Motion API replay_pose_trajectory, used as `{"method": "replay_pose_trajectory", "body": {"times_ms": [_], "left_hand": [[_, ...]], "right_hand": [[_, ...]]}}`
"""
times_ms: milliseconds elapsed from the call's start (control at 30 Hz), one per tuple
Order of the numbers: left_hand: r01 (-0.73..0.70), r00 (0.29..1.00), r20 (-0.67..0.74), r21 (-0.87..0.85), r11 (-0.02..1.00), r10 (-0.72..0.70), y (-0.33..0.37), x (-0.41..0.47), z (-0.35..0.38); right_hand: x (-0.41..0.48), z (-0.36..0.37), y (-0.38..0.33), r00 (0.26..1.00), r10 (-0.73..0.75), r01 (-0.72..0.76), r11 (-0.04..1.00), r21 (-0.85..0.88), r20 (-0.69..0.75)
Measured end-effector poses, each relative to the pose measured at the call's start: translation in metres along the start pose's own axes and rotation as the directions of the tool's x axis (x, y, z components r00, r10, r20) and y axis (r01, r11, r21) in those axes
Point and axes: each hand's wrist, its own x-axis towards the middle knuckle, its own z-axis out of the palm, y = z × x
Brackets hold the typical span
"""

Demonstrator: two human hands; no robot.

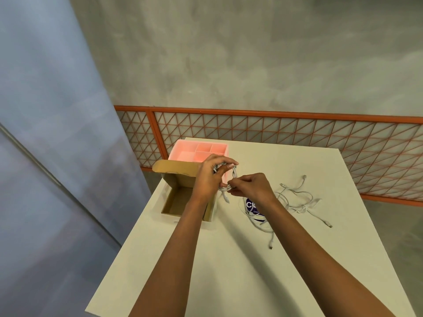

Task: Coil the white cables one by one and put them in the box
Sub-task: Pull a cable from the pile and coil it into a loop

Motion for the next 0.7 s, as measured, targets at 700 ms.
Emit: {"method": "replay_pose_trajectory", "body": {"times_ms": [700], "left_hand": [[0.331, 0.913, -0.030, -0.528, 0.782, -0.407, -0.026, -0.017, 0.012]], "right_hand": [[0.007, 0.006, 0.001, 0.993, 0.012, 0.019, 0.967, 0.253, -0.118]]}}
